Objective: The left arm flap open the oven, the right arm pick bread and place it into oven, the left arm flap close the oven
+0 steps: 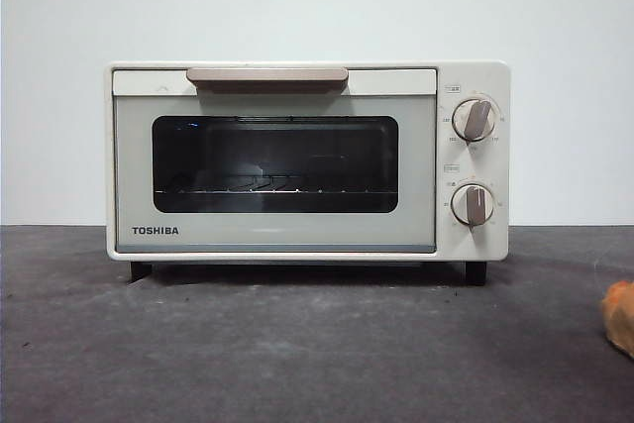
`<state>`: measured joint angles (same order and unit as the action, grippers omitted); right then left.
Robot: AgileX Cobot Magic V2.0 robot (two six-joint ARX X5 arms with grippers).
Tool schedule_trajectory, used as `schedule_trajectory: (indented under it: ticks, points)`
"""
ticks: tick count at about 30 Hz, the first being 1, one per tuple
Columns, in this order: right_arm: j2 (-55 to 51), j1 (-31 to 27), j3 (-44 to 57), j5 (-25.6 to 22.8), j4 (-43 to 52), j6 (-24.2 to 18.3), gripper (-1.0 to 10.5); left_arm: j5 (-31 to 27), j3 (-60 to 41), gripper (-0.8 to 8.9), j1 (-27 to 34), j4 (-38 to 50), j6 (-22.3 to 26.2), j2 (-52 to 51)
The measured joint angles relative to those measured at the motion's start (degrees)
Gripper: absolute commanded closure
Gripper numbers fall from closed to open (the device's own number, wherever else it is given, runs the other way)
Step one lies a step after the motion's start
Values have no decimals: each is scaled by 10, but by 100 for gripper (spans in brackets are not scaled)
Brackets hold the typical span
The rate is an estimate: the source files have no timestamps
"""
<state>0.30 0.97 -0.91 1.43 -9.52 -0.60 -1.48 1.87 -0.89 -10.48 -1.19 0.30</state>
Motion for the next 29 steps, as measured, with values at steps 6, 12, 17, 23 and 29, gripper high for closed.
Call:
schedule_trajectory:
  ticks: [6,12,17,23,29]
  points:
    - [0,0,0,28,0,71,934,3,0,797,0,0,-87,0]
    - [0,0,-10,45,-6,158,935,14,15,797,-9,-16,-137,17]
    - [1,0,-70,46,-14,219,935,14,77,797,-11,-13,-190,55]
    - [30,1,-182,55,-91,247,935,48,189,797,-11,-28,-213,147]
    - [99,1,-297,115,-164,236,935,90,333,797,-24,-82,-203,251]
